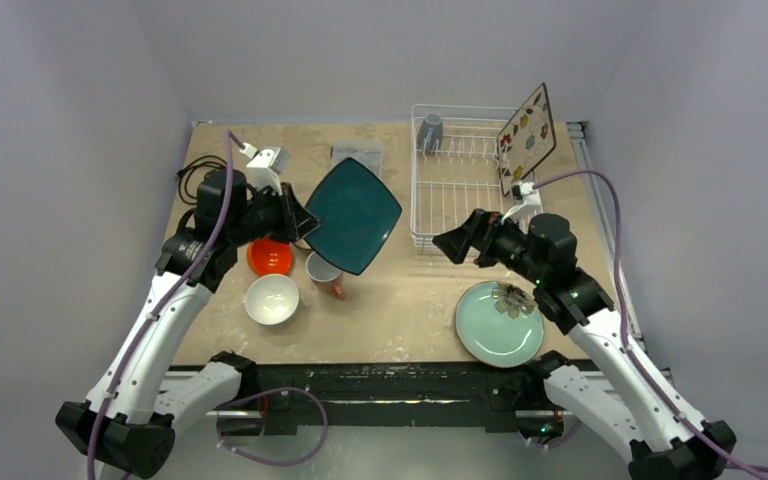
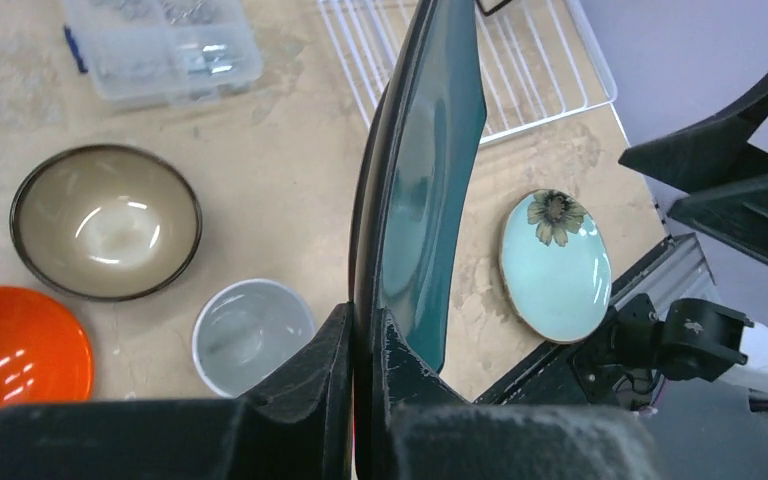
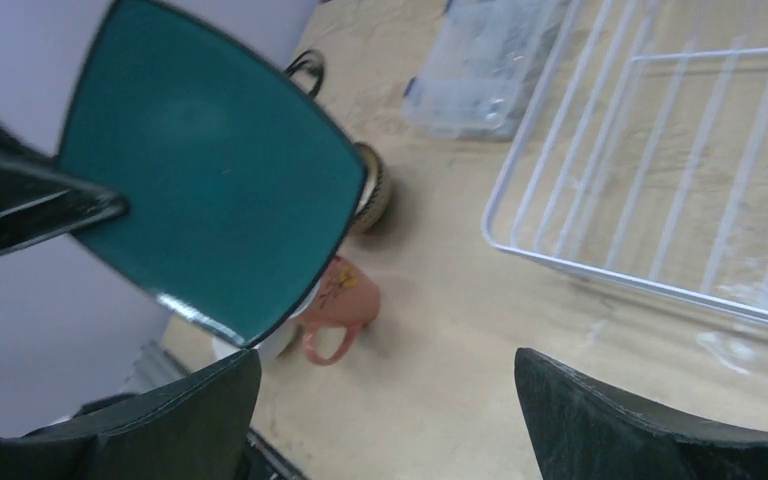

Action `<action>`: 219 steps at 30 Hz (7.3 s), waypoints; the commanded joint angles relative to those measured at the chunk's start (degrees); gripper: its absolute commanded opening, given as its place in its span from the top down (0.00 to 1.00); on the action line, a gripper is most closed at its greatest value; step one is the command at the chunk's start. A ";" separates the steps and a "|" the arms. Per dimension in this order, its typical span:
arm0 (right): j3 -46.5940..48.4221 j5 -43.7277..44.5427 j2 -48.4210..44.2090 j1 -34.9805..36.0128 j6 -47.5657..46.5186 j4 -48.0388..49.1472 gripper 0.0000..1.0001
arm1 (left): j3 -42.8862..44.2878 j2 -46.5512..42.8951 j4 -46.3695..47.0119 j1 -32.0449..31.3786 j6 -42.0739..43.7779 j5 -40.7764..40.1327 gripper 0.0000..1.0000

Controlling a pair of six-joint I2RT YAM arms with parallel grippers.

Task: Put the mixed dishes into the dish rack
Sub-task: Pick up the plate at the center of the board, then insert the plate into the dish rack, then pick up the plate at the center of the board.

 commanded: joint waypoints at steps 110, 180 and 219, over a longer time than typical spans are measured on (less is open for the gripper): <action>23.92 42.61 38.13 -11.37 -38.75 38.65 1.00 | 2.09 7.73 24.00 6.94 0.20 8.16 0.11; 36.47 37.20 57.44 -19.51 -30.42 26.84 0.69 | 1.78 13.30 30.96 17.10 -9.46 18.83 0.11; 1.83 27.80 4.99 11.61 -14.62 11.76 0.38 | 3.81 15.26 21.63 2.72 -1.54 15.83 0.12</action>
